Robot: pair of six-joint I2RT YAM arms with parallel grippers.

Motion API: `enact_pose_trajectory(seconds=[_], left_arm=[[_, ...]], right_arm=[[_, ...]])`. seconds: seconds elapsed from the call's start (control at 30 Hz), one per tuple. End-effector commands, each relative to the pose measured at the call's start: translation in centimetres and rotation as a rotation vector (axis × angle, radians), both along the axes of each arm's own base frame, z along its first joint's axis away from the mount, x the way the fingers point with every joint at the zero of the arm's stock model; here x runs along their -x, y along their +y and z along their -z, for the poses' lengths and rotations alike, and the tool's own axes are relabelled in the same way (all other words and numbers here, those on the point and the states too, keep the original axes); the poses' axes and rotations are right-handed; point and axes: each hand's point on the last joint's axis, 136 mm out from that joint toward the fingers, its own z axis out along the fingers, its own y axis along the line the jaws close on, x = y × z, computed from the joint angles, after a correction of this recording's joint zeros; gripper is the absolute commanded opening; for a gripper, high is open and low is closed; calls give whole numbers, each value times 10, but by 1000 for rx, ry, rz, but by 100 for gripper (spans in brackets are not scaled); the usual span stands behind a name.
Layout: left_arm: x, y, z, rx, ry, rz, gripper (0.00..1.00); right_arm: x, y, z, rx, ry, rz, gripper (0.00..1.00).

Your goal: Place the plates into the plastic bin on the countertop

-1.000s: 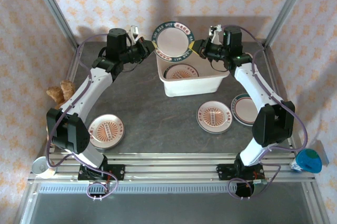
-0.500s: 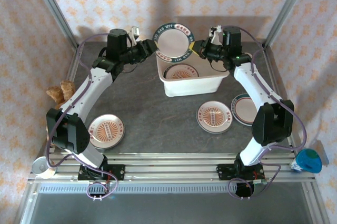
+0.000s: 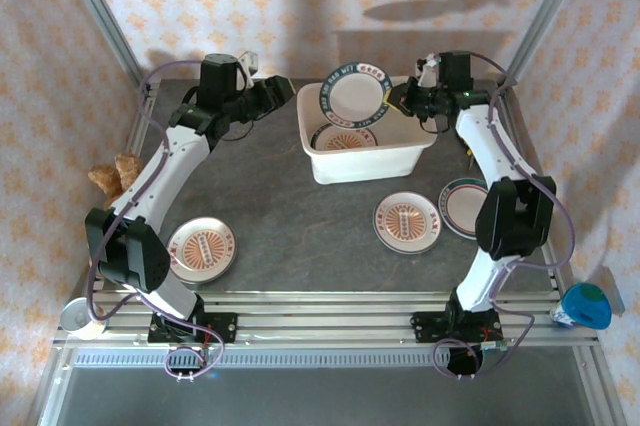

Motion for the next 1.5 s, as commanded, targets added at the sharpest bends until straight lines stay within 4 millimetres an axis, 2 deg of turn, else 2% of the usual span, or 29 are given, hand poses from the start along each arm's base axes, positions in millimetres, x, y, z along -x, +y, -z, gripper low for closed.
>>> enact_pose_trajectory(seconds=[0.0,0.3,0.57,0.87,1.23,1.47], left_arm=[[8,24,-12,-52,-33,-42,60],[8,52,9,-105,22,-89,60],[-2,52,17,-116,49,-82,60],[-13,53,30,-139,75,-68,60],[-18,60,51,-165,133,-70,60],[-17,64,63,-180,163,-72,60]], right_arm=[[15,-1,14,110,25,-100,0],[2,4,52,145,117,-185,0],[0,18,77,115,203,-267,0],[-3,26,104,114,273,-297,0],[-7,26,129,150,352,-288,0],[-7,24,142,160,403,-278,5]])
